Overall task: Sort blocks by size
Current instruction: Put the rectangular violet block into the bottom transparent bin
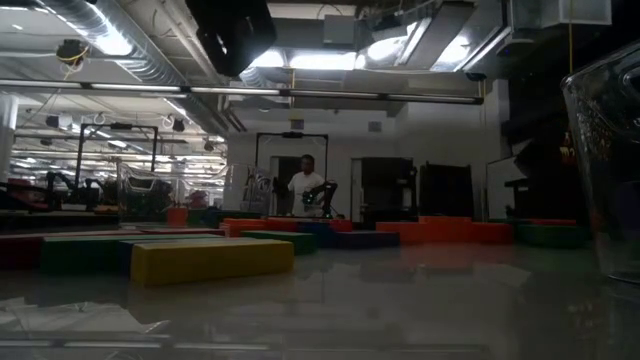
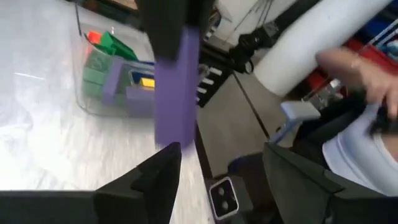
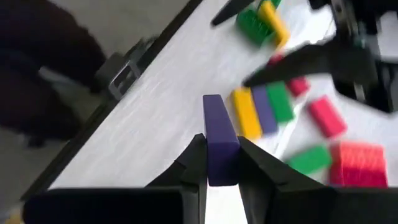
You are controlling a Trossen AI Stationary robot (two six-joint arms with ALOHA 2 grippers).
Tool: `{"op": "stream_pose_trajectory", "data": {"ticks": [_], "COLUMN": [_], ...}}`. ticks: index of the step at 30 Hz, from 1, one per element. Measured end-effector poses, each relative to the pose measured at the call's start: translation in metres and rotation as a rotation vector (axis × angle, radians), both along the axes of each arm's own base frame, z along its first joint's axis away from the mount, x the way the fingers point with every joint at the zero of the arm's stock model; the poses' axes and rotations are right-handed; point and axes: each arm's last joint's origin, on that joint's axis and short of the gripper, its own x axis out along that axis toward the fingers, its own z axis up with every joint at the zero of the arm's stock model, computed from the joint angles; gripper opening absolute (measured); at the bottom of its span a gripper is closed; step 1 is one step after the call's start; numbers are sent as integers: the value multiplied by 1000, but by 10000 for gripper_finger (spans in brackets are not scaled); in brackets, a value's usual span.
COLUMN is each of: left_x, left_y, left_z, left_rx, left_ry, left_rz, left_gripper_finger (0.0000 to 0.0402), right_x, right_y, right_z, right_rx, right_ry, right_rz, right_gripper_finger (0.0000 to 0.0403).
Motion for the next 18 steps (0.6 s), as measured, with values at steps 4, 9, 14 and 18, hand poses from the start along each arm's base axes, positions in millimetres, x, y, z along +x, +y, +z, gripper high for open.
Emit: {"op": "stream_pose_trajectory", "data": {"ticks": [4, 9, 14, 18], "left_x": [-3, -6, -8, -11], "left_y": [-1, 0, 1, -1], "left_z": [-5, -13, -17, -20], "left_rx": [26, 65, 88, 74], "left_ry": [51, 129, 176, 226], "left_rz": [-13, -15, -15, -52], "left_gripper_finger": [212, 212, 212, 212], "right_x": [-20, -47, -79, -93], "right_y": [9, 25, 38, 45], "right_z": [19, 33, 27, 18], "right_rx": [-12, -11, -86, -101], "right_ry": [142, 279, 414, 472], "right_rz": [-35, -108, -260, -375], "right_gripper_finger": [60, 62, 65, 68]}}
